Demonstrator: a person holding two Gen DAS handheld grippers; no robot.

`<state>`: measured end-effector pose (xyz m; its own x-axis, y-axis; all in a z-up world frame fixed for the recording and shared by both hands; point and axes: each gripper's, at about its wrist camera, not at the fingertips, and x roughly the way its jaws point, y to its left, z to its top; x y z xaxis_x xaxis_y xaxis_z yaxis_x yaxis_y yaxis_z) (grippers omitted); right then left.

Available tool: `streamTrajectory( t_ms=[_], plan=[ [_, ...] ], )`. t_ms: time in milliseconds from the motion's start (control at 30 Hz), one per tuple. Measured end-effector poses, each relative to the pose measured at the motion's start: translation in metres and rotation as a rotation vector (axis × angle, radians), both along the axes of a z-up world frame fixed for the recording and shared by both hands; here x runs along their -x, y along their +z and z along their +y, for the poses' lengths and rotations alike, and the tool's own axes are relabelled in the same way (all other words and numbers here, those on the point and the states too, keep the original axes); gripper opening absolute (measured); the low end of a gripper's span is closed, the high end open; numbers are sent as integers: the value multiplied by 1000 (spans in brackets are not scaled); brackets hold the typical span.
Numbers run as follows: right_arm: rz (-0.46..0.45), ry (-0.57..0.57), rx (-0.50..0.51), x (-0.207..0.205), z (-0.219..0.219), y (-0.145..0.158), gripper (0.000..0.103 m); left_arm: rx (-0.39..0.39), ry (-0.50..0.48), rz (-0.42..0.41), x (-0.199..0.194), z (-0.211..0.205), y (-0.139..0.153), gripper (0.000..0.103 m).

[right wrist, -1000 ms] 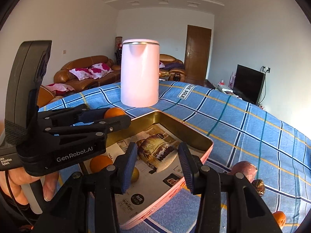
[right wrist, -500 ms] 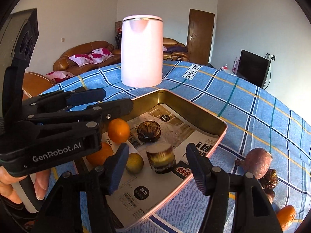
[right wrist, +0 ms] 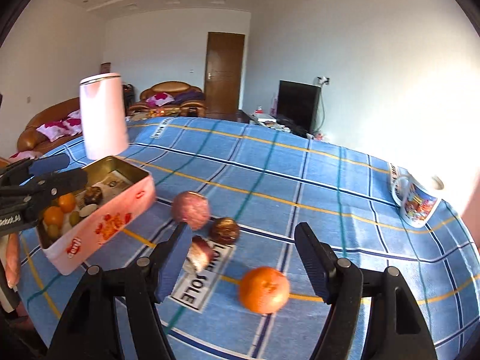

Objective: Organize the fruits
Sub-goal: 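Lower the orange and wrapped cylinder into the tin and open both tools, then grasp a wrapped cylinder with the left tool while the right tool grasps an orange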

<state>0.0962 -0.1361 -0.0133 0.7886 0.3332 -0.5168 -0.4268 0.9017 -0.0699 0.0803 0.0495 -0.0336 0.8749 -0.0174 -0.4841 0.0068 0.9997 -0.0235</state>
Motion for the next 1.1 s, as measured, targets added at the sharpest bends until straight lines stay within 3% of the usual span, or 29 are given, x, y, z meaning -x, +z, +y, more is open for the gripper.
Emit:
streamTrajectory(
  t_ms=[300,600,767,1100],
  plan=[
    [141,-24,-55,-23,-33,-21,72,-23,-111,109,-35,-55,-20,75],
    [257,22,-12,-33,-23,-41,72,-36,-128,182,-48,-66,-36,75],
    [324,63,10,-39,-18,-51,50,-35,-135,211,-54,-70,-42,75],
    [309,-12,-49,-42,-38,-46,49,-29,-174,262,-65,-80,-49,73]
  ],
)
